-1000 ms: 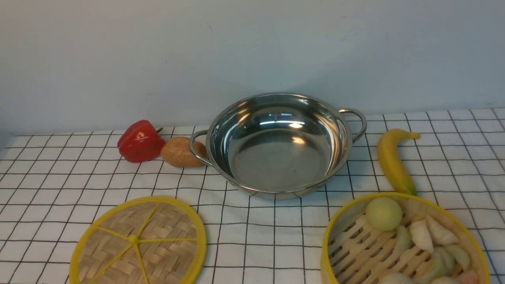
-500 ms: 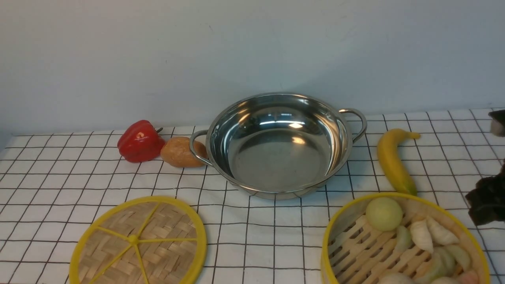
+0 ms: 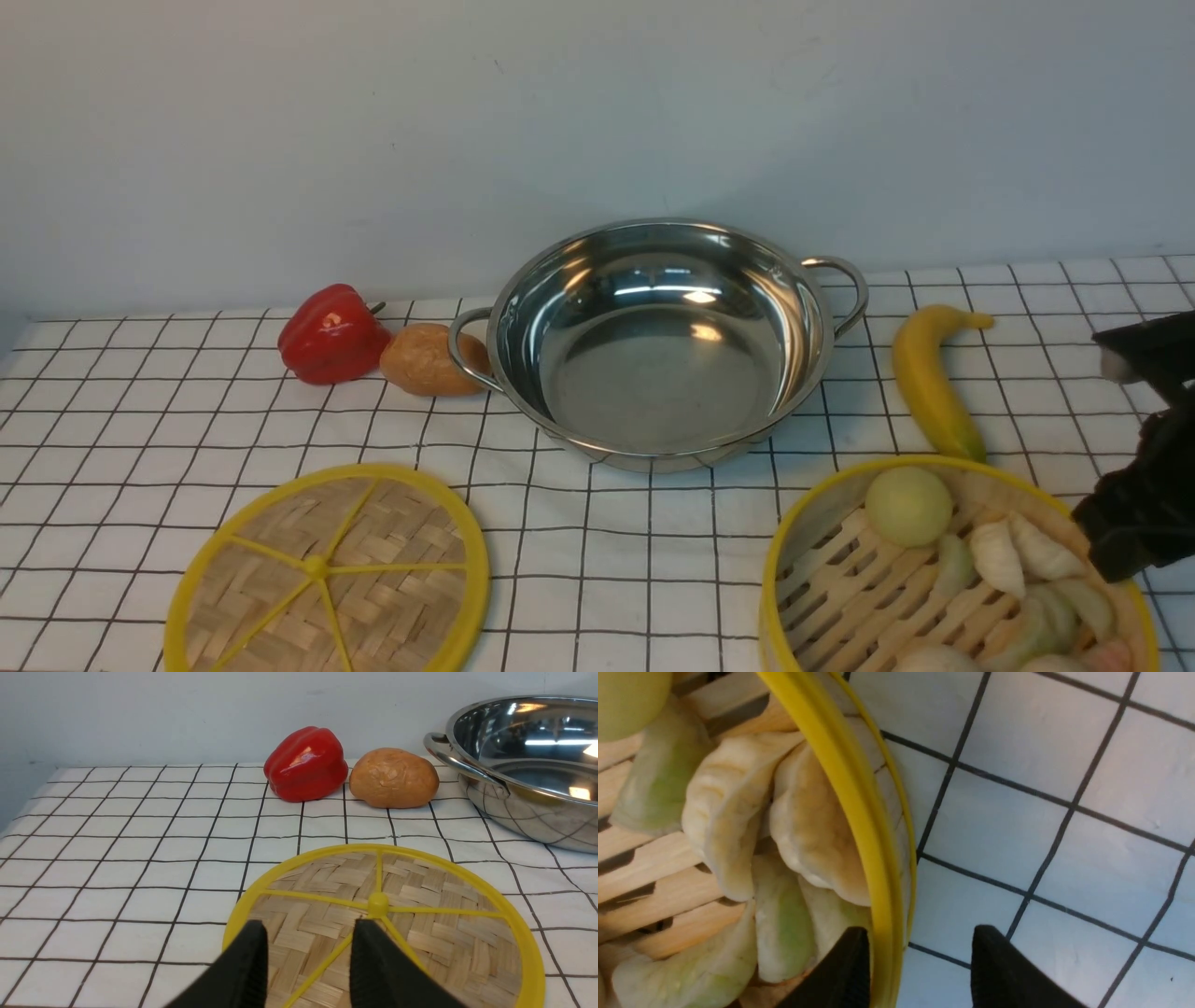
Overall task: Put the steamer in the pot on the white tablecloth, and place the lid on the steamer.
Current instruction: 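Reach for and grasp the rim of the bamboo steamer holding the buns with the right gripper, then place the bamboo steamer basket of food into the steel pot with the right gripper, then grasp the bamboo steamer lid lying on the table by its centre knob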
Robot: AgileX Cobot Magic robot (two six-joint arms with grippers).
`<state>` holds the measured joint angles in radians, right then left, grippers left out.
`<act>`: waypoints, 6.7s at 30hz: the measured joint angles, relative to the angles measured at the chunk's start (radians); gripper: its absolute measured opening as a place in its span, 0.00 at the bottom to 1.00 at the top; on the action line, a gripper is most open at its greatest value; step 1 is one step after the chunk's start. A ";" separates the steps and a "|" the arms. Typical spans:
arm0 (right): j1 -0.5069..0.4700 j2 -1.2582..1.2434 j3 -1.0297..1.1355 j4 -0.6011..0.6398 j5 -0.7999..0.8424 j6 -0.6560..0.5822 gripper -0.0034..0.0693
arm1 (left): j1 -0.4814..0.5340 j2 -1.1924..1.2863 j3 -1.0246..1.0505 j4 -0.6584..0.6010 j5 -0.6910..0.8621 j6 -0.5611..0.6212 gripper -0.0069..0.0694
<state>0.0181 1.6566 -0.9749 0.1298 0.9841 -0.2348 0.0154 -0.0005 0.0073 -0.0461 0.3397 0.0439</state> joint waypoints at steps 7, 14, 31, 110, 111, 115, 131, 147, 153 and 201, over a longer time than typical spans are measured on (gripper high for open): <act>0.000 0.018 -0.001 0.002 -0.001 -0.002 0.47 | 0.000 0.000 0.000 0.000 0.000 0.000 0.41; 0.000 0.018 -0.001 0.002 -0.020 -0.003 0.47 | 0.000 0.000 0.000 0.001 0.000 0.000 0.41; 0.001 0.035 -0.001 0.010 0.000 0.018 0.36 | 0.000 0.000 0.000 0.001 0.000 0.000 0.41; 0.224 0.759 -1.390 0.220 0.269 0.100 0.18 | 0.000 0.000 0.000 0.001 0.000 0.000 0.41; 0.224 0.759 -1.390 0.219 0.269 0.100 0.18 | 0.000 0.000 0.000 0.001 0.000 0.000 0.41; 0.224 0.759 -1.390 0.219 0.265 0.105 0.18 | 0.000 0.000 0.000 0.001 0.000 0.000 0.41; 0.223 0.759 -1.305 0.197 0.252 0.118 0.18 | 0.000 0.000 0.000 0.001 0.000 0.000 0.41; 0.223 0.758 -1.305 0.211 0.248 0.050 0.60 | 0.000 0.000 0.000 0.001 0.000 0.000 0.41; 0.223 0.758 -1.315 0.212 0.248 0.046 0.73 | 0.000 0.000 0.000 0.001 0.000 0.000 0.41; 0.223 0.449 -1.935 0.332 0.245 0.282 0.07 | 0.000 0.000 0.000 0.001 0.000 0.000 0.41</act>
<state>0.2416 2.1060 -2.9098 0.4613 1.2293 0.0468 0.0154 -0.0005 0.0073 -0.0452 0.3397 0.0439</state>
